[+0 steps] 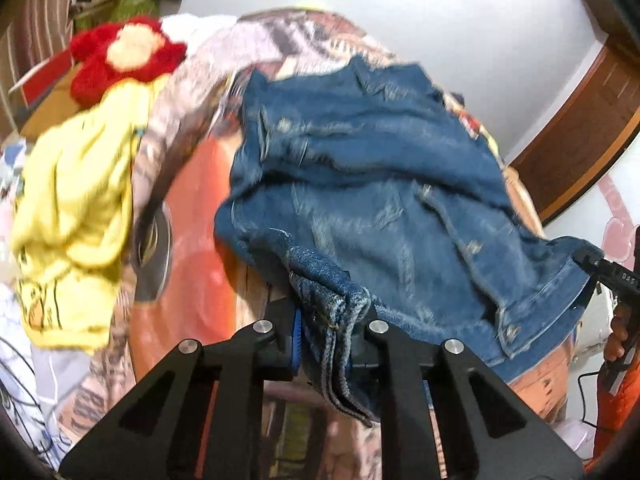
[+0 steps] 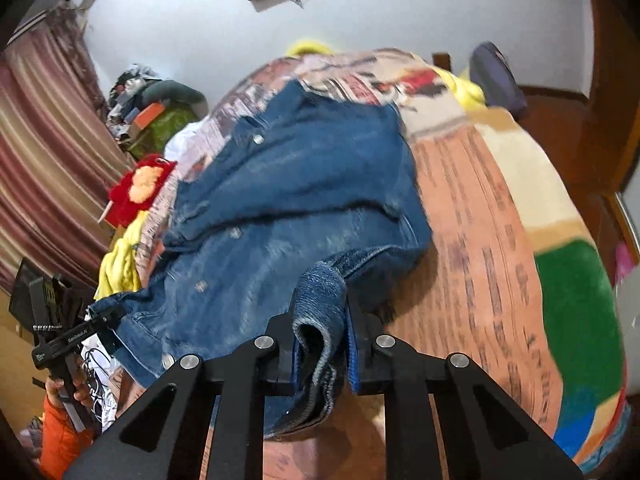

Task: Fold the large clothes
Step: 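Grasp the jacket hem with the right gripper while the left gripper grasps the hem, then lift the hem with both grippers and fold it up toward the collar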

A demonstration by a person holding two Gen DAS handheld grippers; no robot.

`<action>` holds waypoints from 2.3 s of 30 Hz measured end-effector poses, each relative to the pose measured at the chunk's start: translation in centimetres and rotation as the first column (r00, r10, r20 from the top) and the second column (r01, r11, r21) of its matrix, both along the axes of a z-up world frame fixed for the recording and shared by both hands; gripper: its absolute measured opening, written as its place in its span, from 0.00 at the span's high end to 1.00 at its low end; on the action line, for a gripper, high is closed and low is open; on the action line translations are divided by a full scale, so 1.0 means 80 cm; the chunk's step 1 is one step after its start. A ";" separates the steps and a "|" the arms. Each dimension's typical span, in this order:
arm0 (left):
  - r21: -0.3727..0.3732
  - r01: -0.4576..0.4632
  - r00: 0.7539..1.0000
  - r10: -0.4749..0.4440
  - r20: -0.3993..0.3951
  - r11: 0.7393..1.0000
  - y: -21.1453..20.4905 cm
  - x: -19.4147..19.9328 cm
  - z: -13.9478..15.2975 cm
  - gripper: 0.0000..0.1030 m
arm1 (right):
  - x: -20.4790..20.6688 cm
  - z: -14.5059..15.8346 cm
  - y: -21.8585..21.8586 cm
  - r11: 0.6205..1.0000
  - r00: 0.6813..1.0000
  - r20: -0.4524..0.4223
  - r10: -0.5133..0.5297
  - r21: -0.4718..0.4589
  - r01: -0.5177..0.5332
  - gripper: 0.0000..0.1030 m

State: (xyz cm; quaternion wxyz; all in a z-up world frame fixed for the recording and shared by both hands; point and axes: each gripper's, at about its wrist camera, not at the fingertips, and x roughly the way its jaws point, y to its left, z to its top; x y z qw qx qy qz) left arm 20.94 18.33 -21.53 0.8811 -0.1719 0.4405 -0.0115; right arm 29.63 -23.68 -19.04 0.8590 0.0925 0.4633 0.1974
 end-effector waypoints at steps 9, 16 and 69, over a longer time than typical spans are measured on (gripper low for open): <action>0.048 0.011 0.989 -0.018 0.146 0.999 0.009 0.054 0.071 0.87 | 0.056 0.044 0.014 1.000 0.994 0.107 -0.007 0.006 0.006 0.87; 0.000 -0.005 0.980 0.005 0.200 1.000 0.032 0.112 0.103 0.87 | 0.116 0.075 0.021 1.000 0.985 0.173 -0.029 0.005 0.028 0.87; 0.085 -0.106 0.975 0.121 -0.185 0.991 0.090 0.420 -0.067 0.75 | 0.380 -0.032 0.042 0.930 0.988 0.104 -0.114 -0.338 0.143 0.83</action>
